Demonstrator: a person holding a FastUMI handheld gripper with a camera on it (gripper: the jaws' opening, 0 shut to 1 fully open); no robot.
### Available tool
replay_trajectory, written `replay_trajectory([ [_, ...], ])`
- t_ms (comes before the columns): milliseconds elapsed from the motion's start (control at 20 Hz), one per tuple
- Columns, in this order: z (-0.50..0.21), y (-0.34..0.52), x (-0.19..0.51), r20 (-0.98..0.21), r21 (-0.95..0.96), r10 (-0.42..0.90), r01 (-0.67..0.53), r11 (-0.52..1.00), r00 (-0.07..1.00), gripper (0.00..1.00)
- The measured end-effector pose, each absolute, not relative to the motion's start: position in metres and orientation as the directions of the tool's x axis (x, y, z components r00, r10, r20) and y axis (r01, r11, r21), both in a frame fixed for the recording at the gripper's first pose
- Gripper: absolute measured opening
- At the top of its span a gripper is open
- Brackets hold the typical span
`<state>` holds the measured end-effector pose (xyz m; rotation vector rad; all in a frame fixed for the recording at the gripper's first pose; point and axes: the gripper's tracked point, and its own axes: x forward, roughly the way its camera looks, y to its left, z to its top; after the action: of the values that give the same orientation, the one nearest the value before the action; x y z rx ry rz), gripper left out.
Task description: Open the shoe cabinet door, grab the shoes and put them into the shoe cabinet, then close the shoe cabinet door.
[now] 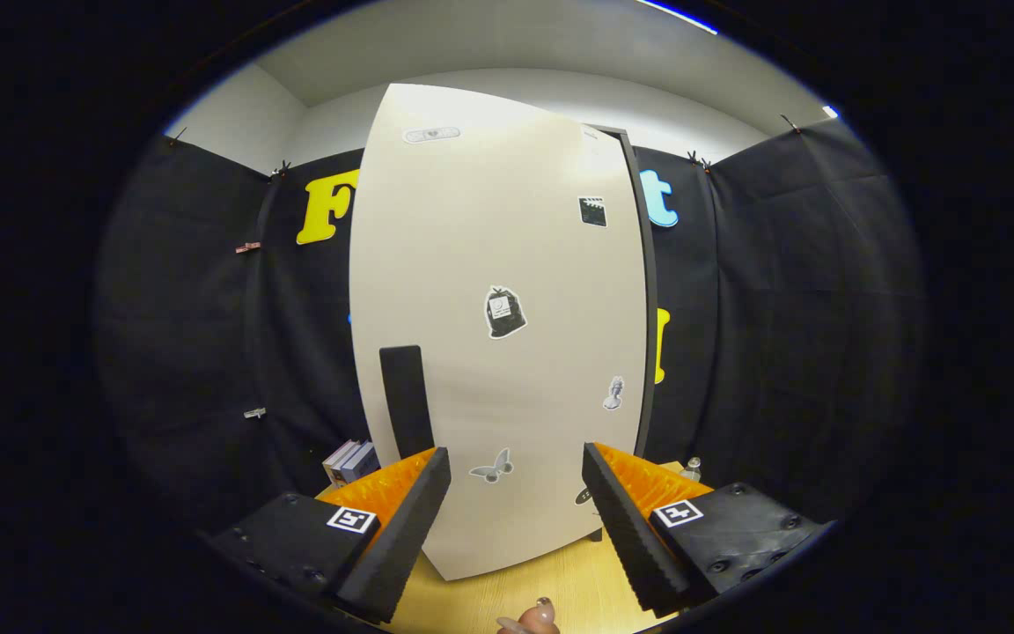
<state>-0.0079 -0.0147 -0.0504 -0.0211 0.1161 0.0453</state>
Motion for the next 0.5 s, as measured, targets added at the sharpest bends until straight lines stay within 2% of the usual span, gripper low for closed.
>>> replay_trajectory([
  [500,-0.045,0.004,-0.027,-0.099,-0.048,0.087,-0.092,0.995,0.991,0.98],
])
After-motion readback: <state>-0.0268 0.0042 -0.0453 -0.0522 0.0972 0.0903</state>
